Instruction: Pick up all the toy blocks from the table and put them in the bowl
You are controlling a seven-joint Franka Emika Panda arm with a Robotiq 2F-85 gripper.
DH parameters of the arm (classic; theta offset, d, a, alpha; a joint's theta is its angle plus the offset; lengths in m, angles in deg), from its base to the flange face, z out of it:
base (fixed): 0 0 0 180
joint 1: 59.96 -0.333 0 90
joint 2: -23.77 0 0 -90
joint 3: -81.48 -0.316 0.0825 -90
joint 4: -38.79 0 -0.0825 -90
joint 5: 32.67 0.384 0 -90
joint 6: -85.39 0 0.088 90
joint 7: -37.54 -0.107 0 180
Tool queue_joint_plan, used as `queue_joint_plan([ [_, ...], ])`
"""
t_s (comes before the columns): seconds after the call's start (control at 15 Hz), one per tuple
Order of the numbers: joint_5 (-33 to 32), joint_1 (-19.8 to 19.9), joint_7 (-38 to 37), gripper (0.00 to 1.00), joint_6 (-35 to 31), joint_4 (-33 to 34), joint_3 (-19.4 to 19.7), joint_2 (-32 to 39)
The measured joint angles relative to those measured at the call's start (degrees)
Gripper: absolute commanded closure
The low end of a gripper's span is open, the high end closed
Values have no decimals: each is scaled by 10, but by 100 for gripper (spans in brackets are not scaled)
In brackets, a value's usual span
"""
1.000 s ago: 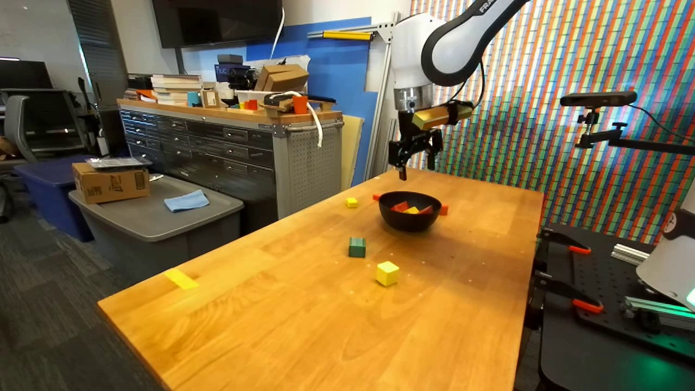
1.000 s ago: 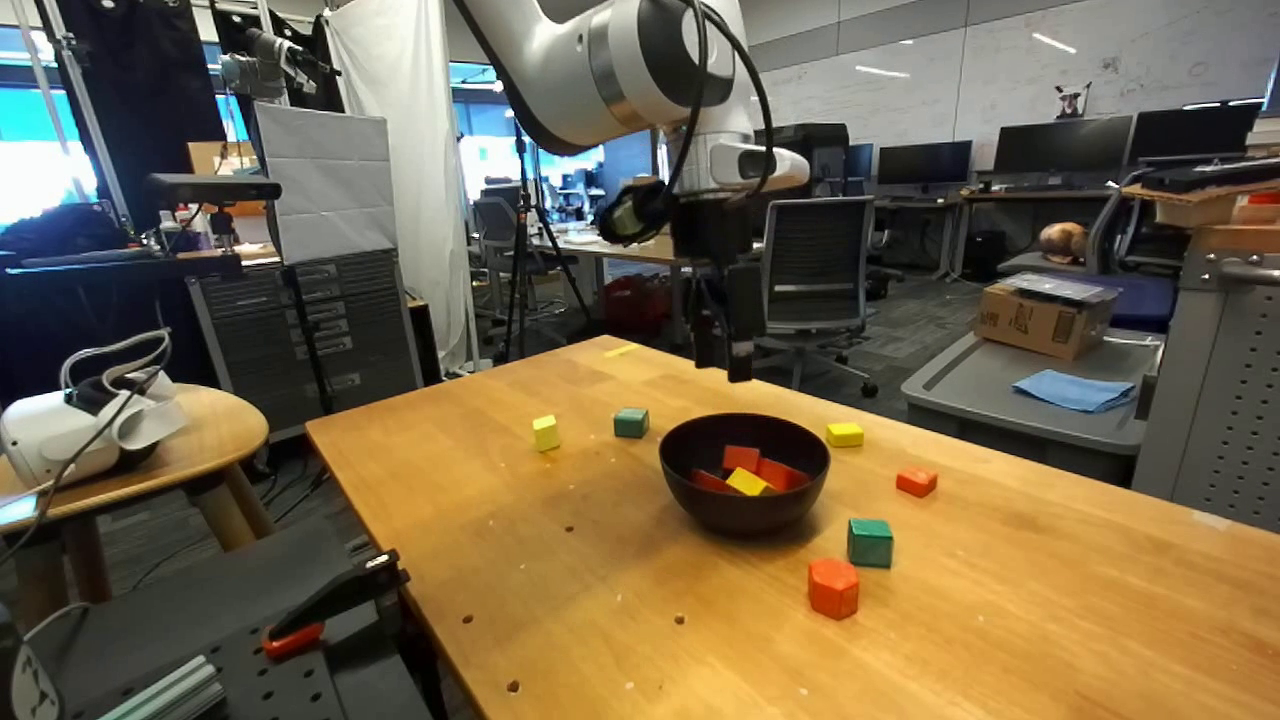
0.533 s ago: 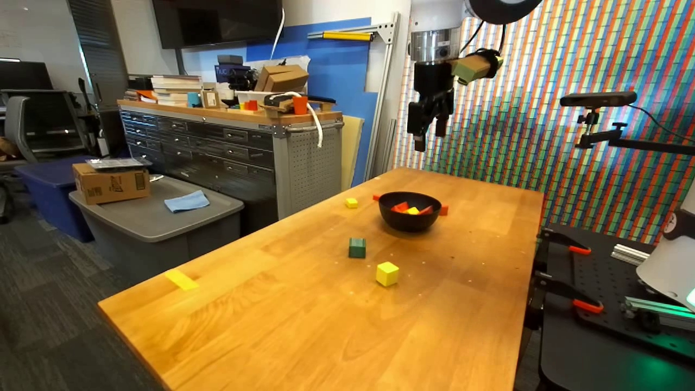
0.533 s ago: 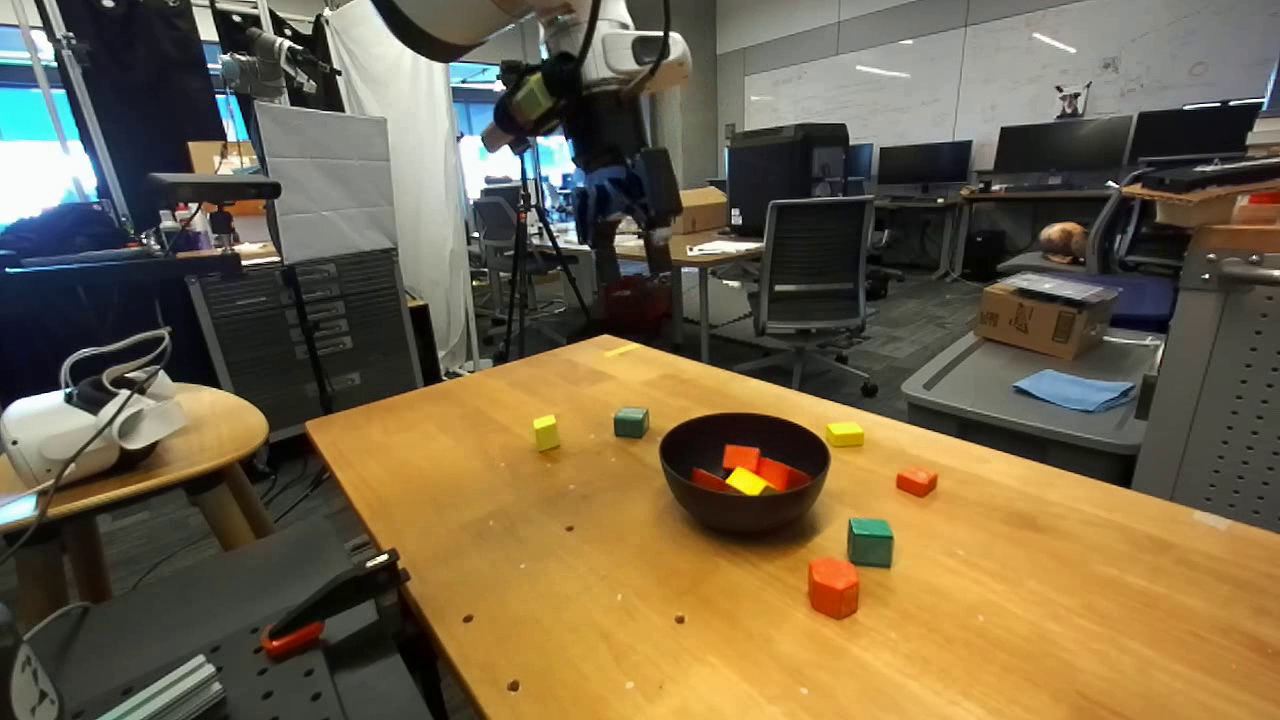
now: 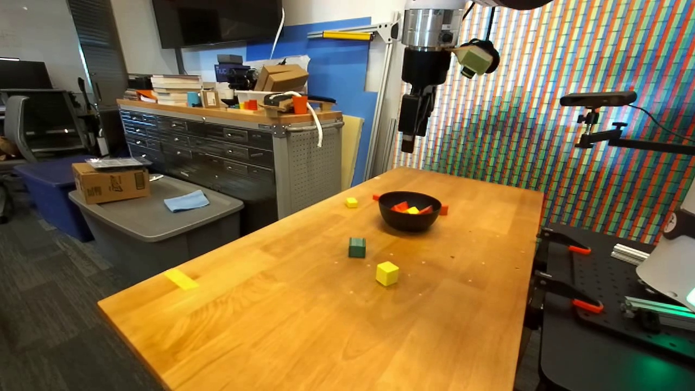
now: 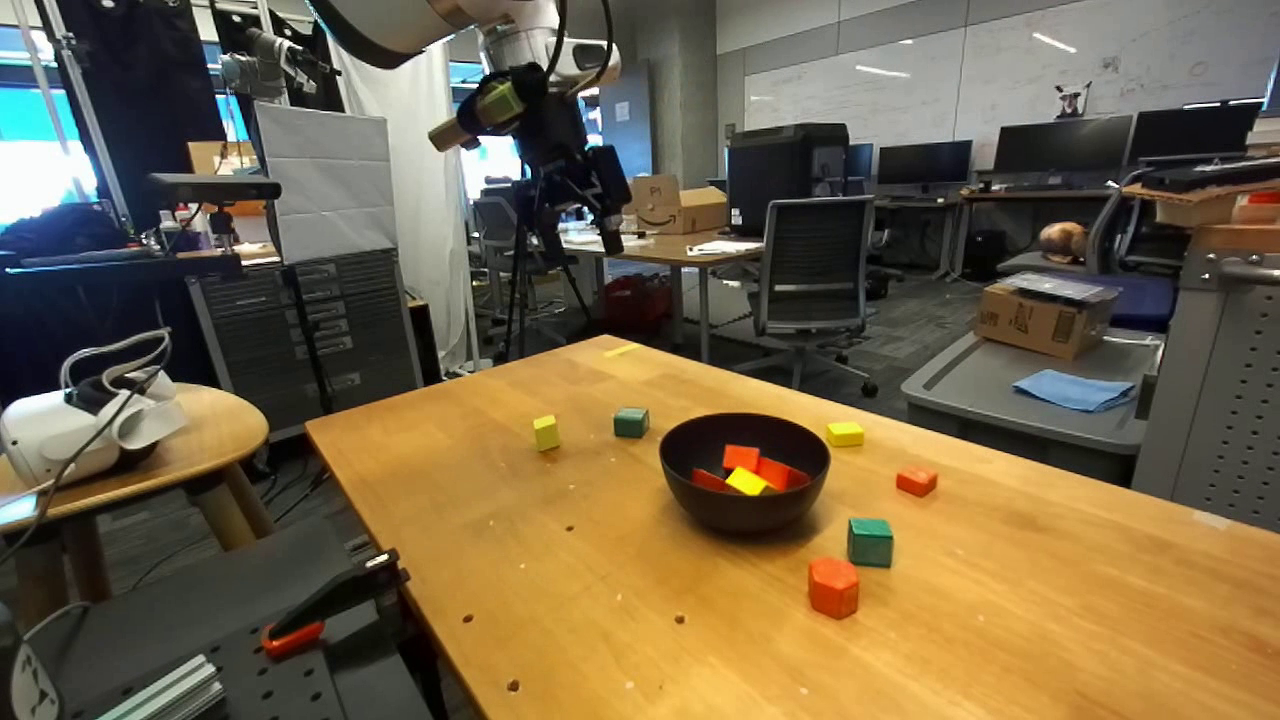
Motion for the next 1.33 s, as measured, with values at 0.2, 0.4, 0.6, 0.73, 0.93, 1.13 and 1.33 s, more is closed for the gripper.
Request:
queue_joint_plan([
  [0.2,20,0,2,0,0,-2,-2,8],
  [0.4,103,-6,17,0,-13,-1,-11,48],
  [0.6,156,-19,11,0,-61,1,-19,113],
  [0.73,157,-31,-20,0,-104,3,-20,158],
  [0.93,140,-56,-76,0,-159,11,-8,222],
  [1.13,112,-95,-134,0,-188,30,25,278],
  [1.33,77,-140,-201,25,-206,58,70,320],
])
